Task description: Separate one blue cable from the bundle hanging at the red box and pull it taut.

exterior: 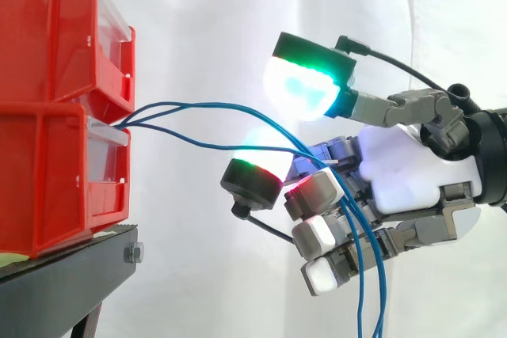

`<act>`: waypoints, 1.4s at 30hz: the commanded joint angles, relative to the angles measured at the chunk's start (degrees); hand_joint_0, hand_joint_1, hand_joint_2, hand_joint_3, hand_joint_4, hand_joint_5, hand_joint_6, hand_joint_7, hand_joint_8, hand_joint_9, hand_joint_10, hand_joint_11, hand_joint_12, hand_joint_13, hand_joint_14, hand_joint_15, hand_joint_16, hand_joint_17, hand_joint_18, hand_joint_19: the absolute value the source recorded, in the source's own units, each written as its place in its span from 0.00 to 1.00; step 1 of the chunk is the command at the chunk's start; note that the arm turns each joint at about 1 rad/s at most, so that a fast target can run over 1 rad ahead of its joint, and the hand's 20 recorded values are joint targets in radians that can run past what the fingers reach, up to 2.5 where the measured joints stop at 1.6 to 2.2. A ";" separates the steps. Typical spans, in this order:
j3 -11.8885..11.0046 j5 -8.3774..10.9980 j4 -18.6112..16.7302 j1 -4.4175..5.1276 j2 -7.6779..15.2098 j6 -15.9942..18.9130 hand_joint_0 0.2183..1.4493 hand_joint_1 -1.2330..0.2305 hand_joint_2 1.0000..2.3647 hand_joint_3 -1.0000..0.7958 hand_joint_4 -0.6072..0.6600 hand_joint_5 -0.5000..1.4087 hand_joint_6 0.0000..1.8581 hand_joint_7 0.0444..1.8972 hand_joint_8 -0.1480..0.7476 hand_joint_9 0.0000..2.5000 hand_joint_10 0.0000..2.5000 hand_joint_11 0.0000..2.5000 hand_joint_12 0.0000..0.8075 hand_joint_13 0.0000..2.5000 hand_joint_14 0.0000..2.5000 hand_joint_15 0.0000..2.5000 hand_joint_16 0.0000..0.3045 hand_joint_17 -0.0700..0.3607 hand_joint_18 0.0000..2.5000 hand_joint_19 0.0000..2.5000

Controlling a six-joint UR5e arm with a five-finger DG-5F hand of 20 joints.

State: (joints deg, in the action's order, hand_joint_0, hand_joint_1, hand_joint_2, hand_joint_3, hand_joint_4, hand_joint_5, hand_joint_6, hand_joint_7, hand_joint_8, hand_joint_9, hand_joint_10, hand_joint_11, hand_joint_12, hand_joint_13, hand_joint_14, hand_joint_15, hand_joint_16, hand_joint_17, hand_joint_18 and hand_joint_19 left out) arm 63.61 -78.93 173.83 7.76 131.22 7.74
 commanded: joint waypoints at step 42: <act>0.02 0.00 -0.07 -0.02 0.00 0.00 0.35 0.32 0.00 0.29 0.54 0.15 0.51 0.47 0.53 0.45 0.01 0.47 0.46 0.38 0.01 0.29 0.18 0.45 0.28 0.24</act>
State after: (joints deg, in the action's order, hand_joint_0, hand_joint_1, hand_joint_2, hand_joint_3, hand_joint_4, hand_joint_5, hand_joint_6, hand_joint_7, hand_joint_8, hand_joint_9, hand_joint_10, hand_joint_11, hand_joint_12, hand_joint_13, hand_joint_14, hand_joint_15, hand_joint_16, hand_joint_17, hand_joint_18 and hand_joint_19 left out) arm 63.63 -78.93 173.81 7.74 131.22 7.74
